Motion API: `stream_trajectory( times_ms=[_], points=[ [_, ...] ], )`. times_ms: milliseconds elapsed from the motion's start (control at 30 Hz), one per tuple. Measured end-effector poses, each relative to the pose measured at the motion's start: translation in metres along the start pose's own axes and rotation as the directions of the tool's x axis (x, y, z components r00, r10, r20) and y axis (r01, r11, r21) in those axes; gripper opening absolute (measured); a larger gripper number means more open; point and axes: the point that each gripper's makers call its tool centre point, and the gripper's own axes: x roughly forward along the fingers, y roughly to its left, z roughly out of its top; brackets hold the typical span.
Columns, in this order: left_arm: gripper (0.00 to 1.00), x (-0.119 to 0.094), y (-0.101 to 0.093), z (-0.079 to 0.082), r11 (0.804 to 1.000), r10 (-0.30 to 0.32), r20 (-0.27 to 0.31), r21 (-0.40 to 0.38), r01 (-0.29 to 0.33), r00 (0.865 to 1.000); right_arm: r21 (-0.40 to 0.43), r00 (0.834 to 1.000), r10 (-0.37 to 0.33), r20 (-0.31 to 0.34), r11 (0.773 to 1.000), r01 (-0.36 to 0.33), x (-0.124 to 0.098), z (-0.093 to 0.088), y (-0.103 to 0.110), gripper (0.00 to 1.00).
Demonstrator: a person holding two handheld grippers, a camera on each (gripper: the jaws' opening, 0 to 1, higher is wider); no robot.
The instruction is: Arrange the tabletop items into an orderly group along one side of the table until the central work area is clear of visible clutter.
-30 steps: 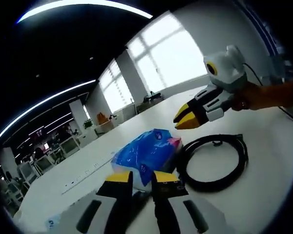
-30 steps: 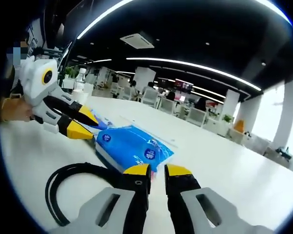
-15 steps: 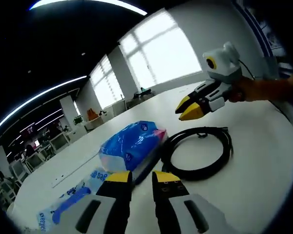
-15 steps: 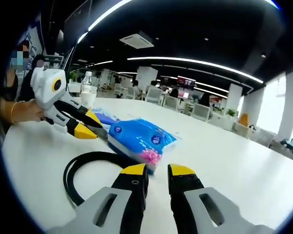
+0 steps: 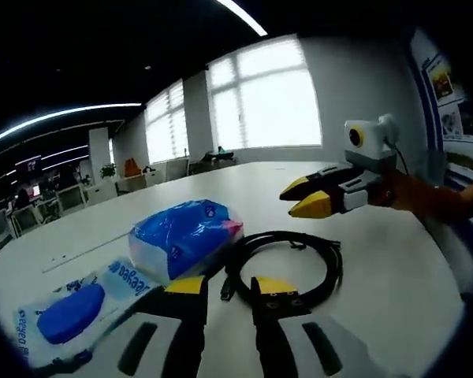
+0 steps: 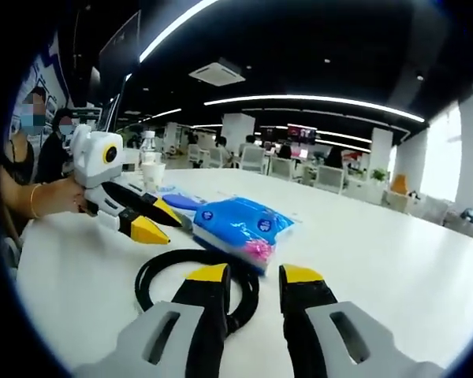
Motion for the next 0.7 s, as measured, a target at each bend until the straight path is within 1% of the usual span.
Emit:
stream_trajectory(
  times_ms=[100,167,200,267,300,367,467,500,567,600,700],
  points=[
    [0.21,0.001,-0.003,-0.003,1.000,-0.012,-0.013,-0.007,0.012,1.000,0.019,1.000,0.022,-0.007,1.000,-0.022,0.000,-0.004,0.009,0.34],
    [0.21,0.003,-0.006,-0.004,1.000,-0.021,-0.016,-0.014,0.020,1.000,0.022,0.999,0.031,-0.013,0.999,-0.031,-0.001,-0.008,0.015,0.38],
    [0.21,0.003,-0.006,-0.004,1.000,-0.022,-0.015,-0.016,0.022,1.000,0.020,0.999,0.033,-0.014,0.999,-0.033,-0.001,-0.009,0.016,0.38],
    [0.21,0.005,-0.009,-0.005,0.998,-0.044,-0.015,-0.043,0.043,0.999,0.007,0.999,0.046,-0.023,0.999,-0.045,-0.002,-0.013,0.022,0.39],
    [0.22,0.006,-0.010,-0.005,0.997,-0.048,-0.019,-0.060,0.047,0.999,0.005,0.999,0.049,-0.025,0.999,-0.048,-0.002,-0.015,0.024,0.39],
    [0.22,0.007,-0.010,-0.005,0.997,-0.049,-0.020,-0.066,0.048,0.999,0.011,0.998,0.054,-0.025,0.999,-0.054,-0.003,-0.017,0.025,0.41],
    [0.22,0.010,-0.010,-0.007,0.996,-0.053,-0.028,-0.076,0.050,0.998,0.041,0.998,0.065,-0.020,0.997,-0.064,-0.007,-0.020,0.029,0.42],
    [0.22,0.012,-0.009,-0.009,0.996,-0.057,-0.045,-0.068,0.053,0.997,0.047,0.998,0.067,-0.018,0.997,-0.066,-0.008,-0.021,0.030,0.42],
    [0.22,0.014,-0.003,-0.009,0.996,-0.039,-0.041,-0.081,0.036,0.998,0.061,0.997,0.074,-0.015,0.995,-0.073,-0.008,-0.022,0.031,0.44],
    [0.22,0.015,-0.002,-0.009,0.995,-0.044,-0.041,-0.097,0.040,0.998,0.070,0.997,0.077,-0.013,0.995,-0.076,-0.009,-0.022,0.033,0.45],
    [0.22,0.017,-0.002,-0.009,0.993,-0.047,-0.044,-0.108,0.042,0.998,0.102,0.996,0.084,-0.011,0.991,-0.082,-0.010,-0.024,0.036,0.49]
  ],
)
